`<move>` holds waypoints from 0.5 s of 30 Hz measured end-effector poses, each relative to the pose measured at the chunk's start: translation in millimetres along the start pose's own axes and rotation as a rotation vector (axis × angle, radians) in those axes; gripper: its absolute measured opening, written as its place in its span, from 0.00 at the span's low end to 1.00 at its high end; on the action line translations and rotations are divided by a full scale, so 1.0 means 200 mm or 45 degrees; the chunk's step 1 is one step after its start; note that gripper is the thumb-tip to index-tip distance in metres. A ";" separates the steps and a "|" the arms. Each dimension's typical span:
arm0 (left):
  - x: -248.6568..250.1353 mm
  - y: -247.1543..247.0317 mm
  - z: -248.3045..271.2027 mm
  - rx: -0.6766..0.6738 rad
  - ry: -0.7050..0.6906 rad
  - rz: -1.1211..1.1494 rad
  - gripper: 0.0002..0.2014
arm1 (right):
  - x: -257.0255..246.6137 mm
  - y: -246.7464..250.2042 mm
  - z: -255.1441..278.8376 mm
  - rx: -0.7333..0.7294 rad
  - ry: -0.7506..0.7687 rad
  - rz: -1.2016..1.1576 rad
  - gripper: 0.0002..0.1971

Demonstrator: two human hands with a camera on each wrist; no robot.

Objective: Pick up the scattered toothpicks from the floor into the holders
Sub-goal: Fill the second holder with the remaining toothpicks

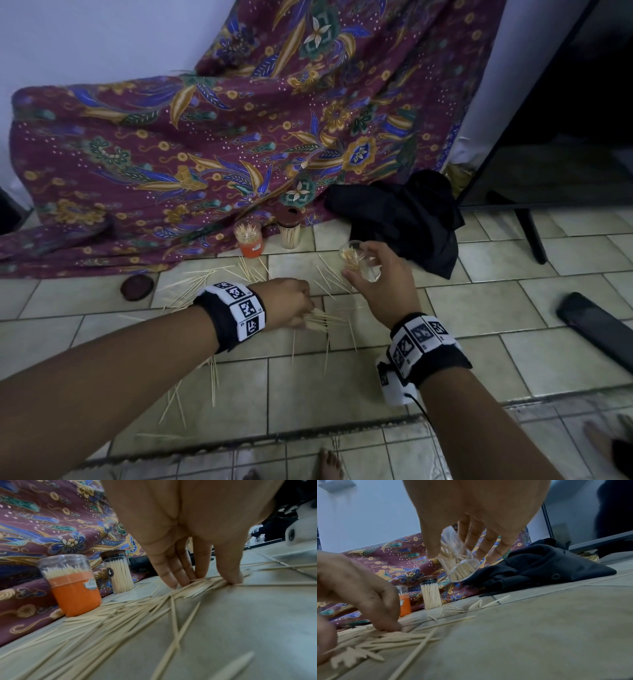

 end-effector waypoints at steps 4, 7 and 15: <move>0.01 0.00 0.02 0.130 -0.004 -0.204 0.16 | 0.00 -0.02 -0.01 -0.011 0.013 -0.001 0.24; 0.02 0.00 0.03 0.136 0.004 -0.205 0.15 | -0.01 -0.03 -0.02 -0.017 0.005 -0.004 0.24; 0.06 0.05 0.02 0.072 0.032 -0.218 0.15 | -0.02 -0.04 -0.04 -0.023 0.007 -0.015 0.24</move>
Point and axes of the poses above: each hand's wrist, its own z-axis away from the middle knuckle, its own y-axis out of the back of the hand, x = y × z, the point moved 1 cm from there along -z, towards the middle knuckle, and after that the axes turned 8 degrees about -z, right-handed, at the moved point
